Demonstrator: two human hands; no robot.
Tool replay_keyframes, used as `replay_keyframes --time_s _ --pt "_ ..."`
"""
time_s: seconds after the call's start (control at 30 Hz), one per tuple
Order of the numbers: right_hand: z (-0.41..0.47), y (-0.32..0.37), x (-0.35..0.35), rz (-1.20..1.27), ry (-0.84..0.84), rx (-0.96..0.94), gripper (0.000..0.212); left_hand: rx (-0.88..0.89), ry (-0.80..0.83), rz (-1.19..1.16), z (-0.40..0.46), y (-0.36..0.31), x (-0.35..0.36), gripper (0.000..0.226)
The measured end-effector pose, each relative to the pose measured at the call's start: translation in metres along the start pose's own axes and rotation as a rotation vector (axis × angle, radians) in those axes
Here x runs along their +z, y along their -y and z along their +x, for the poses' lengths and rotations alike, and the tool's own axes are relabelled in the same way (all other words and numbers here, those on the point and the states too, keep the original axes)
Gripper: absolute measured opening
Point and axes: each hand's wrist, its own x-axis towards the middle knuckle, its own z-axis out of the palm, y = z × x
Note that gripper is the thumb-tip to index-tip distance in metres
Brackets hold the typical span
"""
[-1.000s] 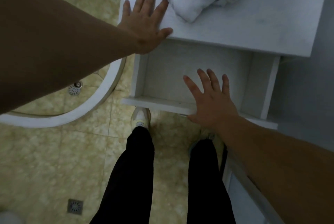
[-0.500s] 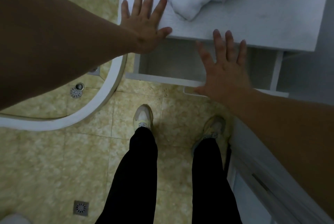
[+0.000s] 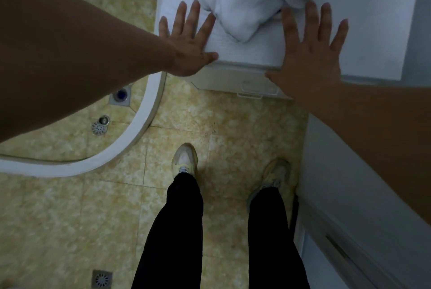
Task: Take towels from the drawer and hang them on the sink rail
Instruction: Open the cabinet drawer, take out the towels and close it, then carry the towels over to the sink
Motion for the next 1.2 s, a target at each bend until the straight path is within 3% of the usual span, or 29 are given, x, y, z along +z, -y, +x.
replay_keyframes --time_s 0.1,0.2,0.27,0.4,0.5,0.6,0.83,1.0,1.2 --pt "0.006 -0.009 -0.011 0.094 -0.033 -0.043 0.108 0.041 -0.097 -0.067 -0.001 0.009 -0.013 0.067" --pt "0.012 -0.018 -0.018 0.187 -0.112 -0.083 0.099 -0.042 -0.376 -0.225 0.003 0.024 -0.043 0.044" --pt "0.019 -0.023 -0.021 0.245 -0.145 -0.051 0.096 -0.144 -0.532 -0.232 0.007 0.035 -0.06 0.045" --pt "0.04 -0.031 -0.029 0.382 -0.154 0.06 0.094 -0.084 -0.727 -0.234 0.017 0.039 -0.076 0.056" --pt "0.054 -0.036 -0.037 0.412 -0.158 0.09 0.095 -0.12 -0.71 -0.224 0.029 0.019 -0.084 0.072" --pt "0.07 -0.041 -0.045 0.439 -0.142 0.085 0.094 -0.078 -0.577 -0.178 0.039 -0.003 -0.085 0.085" --pt "0.109 -0.048 -0.042 0.551 -0.05 0.114 0.098 0.053 -0.45 -0.264 0.074 -0.035 -0.074 0.094" --pt "0.125 -0.042 -0.035 0.686 0.027 0.06 0.088 0.106 -0.52 -0.266 0.084 -0.03 -0.07 0.088" --pt "0.121 -0.043 -0.038 0.661 -0.017 0.007 0.077 0.211 -0.619 -0.212 0.089 -0.034 -0.07 0.08"
